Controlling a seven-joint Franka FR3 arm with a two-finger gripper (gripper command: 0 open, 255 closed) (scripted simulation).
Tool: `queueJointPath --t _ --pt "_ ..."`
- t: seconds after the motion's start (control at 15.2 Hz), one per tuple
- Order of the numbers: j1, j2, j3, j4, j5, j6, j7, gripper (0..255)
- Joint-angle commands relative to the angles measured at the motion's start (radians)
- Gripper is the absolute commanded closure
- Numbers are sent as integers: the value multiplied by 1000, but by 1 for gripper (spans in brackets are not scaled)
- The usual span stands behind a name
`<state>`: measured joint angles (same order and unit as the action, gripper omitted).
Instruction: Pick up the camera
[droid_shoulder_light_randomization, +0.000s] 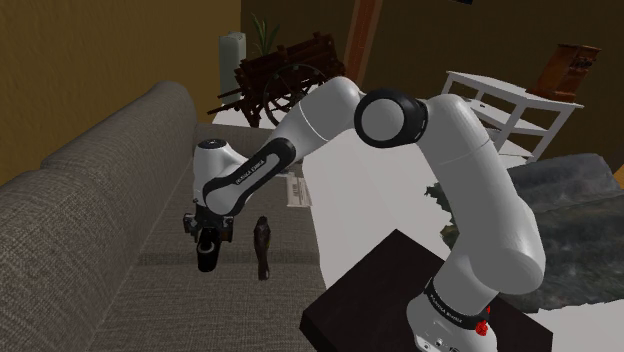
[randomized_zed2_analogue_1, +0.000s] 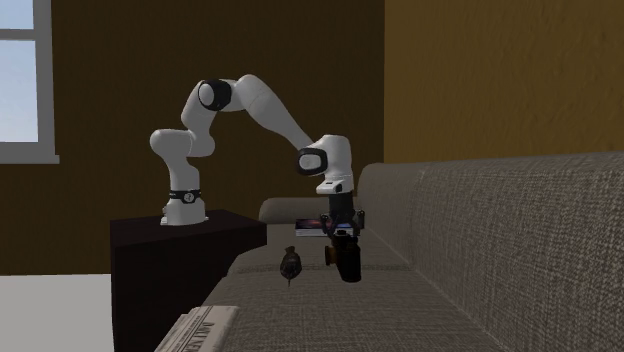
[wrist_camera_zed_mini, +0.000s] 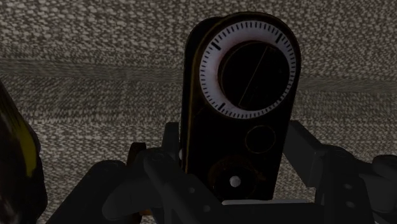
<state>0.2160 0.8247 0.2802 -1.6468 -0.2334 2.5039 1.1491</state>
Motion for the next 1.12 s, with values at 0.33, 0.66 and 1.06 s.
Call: queueJointPath --t 0.33,0.66,1.06 --pt "0 2 -1 1 0 1 0 255" --pt "-9 -41 11 -15 9 -27 -4 255" --pt "-21 -101 26 -27 24 -73 -10 255"
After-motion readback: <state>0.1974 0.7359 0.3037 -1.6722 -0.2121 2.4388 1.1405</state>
